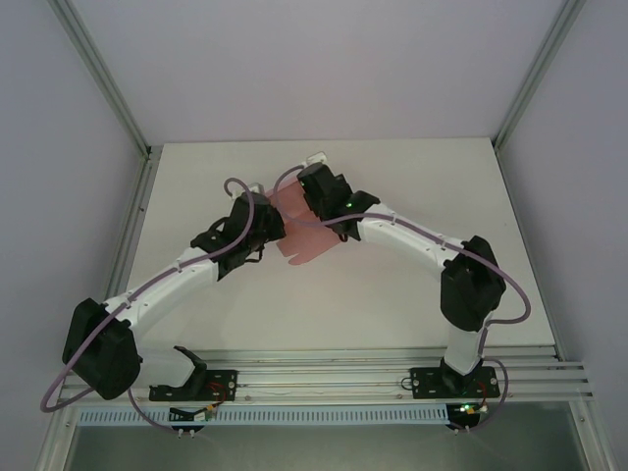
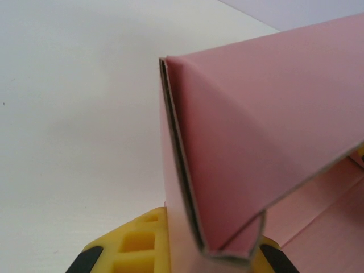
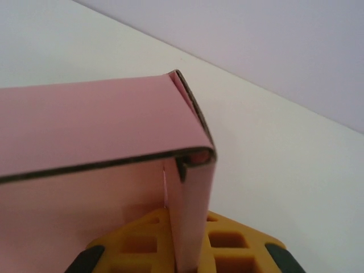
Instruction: Assemble paper box
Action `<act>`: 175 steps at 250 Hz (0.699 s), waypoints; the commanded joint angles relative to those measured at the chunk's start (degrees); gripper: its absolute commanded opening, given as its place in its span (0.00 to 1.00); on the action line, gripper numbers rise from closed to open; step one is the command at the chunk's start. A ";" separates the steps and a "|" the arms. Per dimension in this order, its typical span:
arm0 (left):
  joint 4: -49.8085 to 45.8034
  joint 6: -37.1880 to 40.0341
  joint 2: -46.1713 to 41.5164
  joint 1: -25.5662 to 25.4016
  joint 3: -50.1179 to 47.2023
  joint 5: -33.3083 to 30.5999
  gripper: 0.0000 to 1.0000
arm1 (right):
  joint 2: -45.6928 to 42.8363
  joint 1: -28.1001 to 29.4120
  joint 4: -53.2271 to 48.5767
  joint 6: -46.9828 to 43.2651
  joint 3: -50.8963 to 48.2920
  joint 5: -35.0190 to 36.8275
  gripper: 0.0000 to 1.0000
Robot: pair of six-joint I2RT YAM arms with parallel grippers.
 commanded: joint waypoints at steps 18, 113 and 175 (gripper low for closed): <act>0.01 -4.19 -1.90 -2.55 5.30 2.91 0.00 | 6.15 -3.69 5.28 -12.50 -1.40 22.89 0.02; -2.14 -4.67 -2.22 -2.96 7.46 0.75 0.00 | 8.02 -4.99 15.42 -24.34 -3.17 24.18 0.00; -1.54 -3.67 -3.38 -2.96 5.58 1.08 0.00 | 4.54 -4.79 0.94 -8.78 -1.20 8.51 0.04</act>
